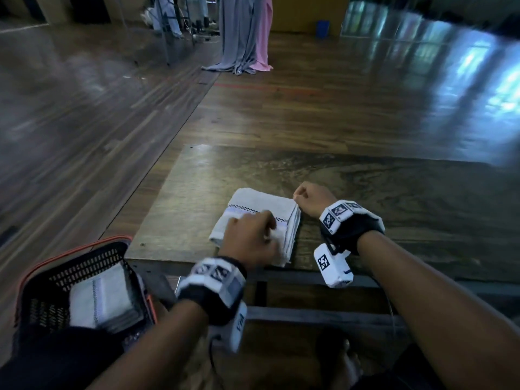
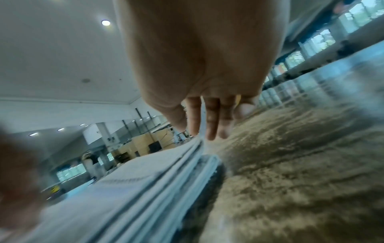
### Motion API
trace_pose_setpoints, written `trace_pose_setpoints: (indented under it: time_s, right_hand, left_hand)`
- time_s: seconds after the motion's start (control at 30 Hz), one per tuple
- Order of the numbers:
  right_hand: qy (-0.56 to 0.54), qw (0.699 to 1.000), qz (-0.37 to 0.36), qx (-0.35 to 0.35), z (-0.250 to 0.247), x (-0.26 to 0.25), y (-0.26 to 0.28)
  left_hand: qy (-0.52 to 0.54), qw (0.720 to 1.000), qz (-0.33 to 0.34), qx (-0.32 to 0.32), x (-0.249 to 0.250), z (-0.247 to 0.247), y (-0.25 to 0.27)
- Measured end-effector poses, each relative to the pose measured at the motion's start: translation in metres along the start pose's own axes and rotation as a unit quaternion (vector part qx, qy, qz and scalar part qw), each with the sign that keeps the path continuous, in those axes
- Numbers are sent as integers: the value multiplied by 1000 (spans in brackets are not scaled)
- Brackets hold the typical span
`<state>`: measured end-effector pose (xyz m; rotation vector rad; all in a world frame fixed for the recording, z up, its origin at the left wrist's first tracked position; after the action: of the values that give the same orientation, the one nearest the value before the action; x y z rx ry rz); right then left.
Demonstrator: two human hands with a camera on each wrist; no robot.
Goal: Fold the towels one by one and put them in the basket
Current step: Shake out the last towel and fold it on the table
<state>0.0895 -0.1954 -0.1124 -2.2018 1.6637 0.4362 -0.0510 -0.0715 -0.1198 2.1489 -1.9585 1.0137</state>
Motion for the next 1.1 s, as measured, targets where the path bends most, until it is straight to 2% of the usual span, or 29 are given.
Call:
trace_pose_setpoints:
  time_s: [0.1,0.2,0.27,0.33,0.37,0.47,0.57,0.73,0.8,0.97,1.03,1.1]
  right_hand:
    - [64,996,-61,-1,-7,-21,30]
    - [58,978,-189,-62,4,-42,76]
    - [82,950,-289,-81,12,-48,109]
    - [142,926,-342,-78,15,-41,127]
    - [158,924,-340,-71,14,-33,128]
    - [157,945,-285,-23,2,-4,110]
    - [142,968,-206,-3,-8,26,81]
    - [-19,995,-95,-4,-8,34,48]
    - [-36,997,-64,-11,-3,26,40]
    - [-8,1000,-24,1,3,15,25]
    - [19,999,-37,11,1,14,23]
    - [76,994,-82,16,0,13,21]
  left_hand:
    - [-100,995,16,-4,-26,-19,-43]
    - [-218,963,102,-120,-56,-19,-57]
    - [-227,946,132,-193,-70,-14,-53]
    - [-206,944,128,-221,-74,-16,-52]
    - [-205,945,129,-221,-73,-17,-54]
    - [-244,931,150,-227,-63,-23,-59]
    - [-159,946,133,-250,-56,-21,-53]
    - [-101,976,122,-147,-53,-18,-55]
    - [-101,977,114,-149,-56,-11,-55]
    - [-64,987,43,-140,-59,-2,-60]
    - [-54,989,31,-137,-60,0,-63]
    - [-51,989,32,-132,-62,2,-67]
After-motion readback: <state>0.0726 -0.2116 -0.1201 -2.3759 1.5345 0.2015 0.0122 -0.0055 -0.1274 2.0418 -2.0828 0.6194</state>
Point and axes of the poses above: each hand's wrist, its own y-axis away from the middle knuckle, its own z-axis out of the palm, x = y × z, the point moved 3 cm from there along -y, towards the middle knuckle, and after that the axes turned 15 degrees about x, right-handed, at the moved point
